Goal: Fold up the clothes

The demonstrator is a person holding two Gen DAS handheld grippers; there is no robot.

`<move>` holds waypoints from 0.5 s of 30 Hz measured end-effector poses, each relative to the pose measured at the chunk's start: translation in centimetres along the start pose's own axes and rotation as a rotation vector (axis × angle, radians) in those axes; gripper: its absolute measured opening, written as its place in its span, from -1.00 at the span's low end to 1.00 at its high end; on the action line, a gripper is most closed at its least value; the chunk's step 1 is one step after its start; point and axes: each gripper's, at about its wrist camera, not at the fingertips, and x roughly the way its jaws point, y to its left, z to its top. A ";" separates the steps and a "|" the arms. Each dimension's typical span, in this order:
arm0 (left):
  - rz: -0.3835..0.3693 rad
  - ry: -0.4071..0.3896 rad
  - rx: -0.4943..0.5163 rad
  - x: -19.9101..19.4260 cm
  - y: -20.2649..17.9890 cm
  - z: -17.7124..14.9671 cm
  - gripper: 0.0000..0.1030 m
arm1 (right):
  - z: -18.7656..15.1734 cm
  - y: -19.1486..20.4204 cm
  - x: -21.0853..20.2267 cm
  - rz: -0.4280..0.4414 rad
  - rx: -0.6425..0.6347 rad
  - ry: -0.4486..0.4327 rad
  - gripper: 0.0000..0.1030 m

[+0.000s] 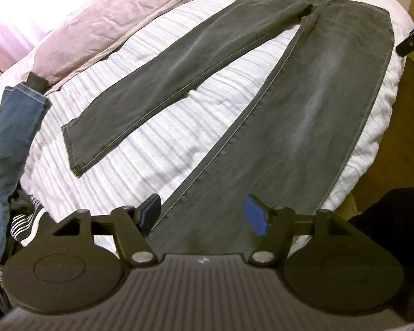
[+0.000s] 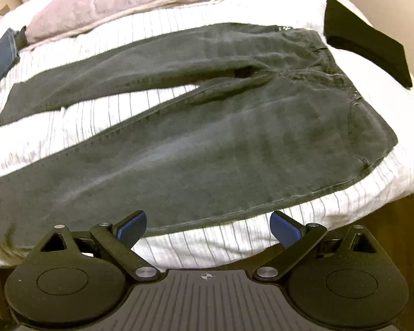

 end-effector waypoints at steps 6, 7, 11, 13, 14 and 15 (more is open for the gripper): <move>-0.019 0.018 -0.043 -0.8 -0.1 -0.8 0.24 | 0.3 -0.2 -1.5 -0.014 0.007 -0.036 0.91; -0.026 0.029 -0.055 -0.9 -0.3 -1.1 0.24 | 0.2 -0.4 -1.5 -0.019 0.013 -0.030 0.91; -0.055 0.076 -0.128 -1.4 -0.8 -3.2 0.26 | -0.4 -0.5 -0.8 -0.009 -0.002 0.020 0.91; -0.063 0.110 -0.198 -1.4 -0.8 -4.1 0.26 | -0.6 -0.2 -0.1 -0.004 -0.028 0.049 0.91; -0.067 0.129 -0.236 -1.4 -0.9 -4.6 0.26 | -0.7 0.0 0.2 -0.001 -0.040 0.061 0.91; -0.070 0.142 -0.273 -1.4 -0.9 -4.8 0.26 | -0.7 0.1 0.4 0.002 -0.052 0.073 0.91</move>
